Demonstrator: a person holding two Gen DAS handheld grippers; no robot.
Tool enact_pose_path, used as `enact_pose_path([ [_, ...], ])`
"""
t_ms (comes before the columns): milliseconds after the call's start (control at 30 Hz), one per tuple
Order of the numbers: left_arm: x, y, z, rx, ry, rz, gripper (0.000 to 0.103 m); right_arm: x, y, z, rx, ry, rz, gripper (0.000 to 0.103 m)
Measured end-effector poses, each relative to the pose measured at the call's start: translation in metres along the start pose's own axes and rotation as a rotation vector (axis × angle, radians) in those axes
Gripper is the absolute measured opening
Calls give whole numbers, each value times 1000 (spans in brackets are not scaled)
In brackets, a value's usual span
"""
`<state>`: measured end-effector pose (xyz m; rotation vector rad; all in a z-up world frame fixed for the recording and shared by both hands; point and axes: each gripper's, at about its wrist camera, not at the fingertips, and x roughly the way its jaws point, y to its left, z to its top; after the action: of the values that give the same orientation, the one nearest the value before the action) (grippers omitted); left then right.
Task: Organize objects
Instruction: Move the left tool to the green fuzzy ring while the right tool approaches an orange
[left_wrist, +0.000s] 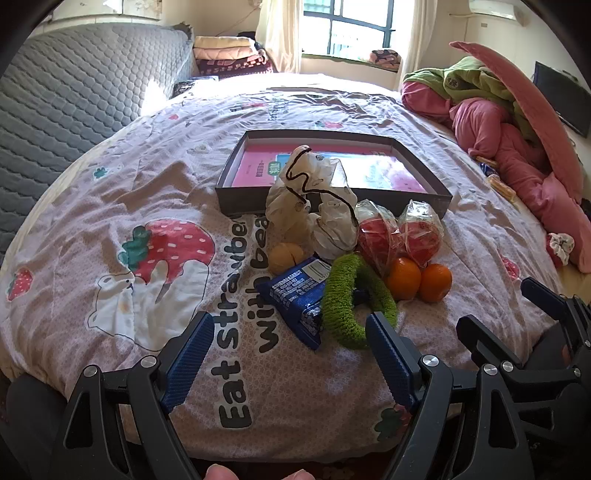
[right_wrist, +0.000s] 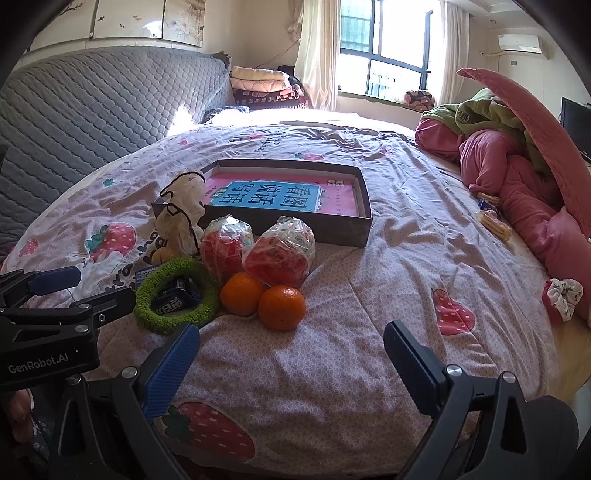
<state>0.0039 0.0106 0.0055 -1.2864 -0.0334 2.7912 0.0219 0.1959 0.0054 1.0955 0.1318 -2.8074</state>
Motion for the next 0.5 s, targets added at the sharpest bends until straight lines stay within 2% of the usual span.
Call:
enact_pose_path([
  [500,-1,-2,1,15,-18,-41,85,5,-3,-1,2,11,0,100],
])
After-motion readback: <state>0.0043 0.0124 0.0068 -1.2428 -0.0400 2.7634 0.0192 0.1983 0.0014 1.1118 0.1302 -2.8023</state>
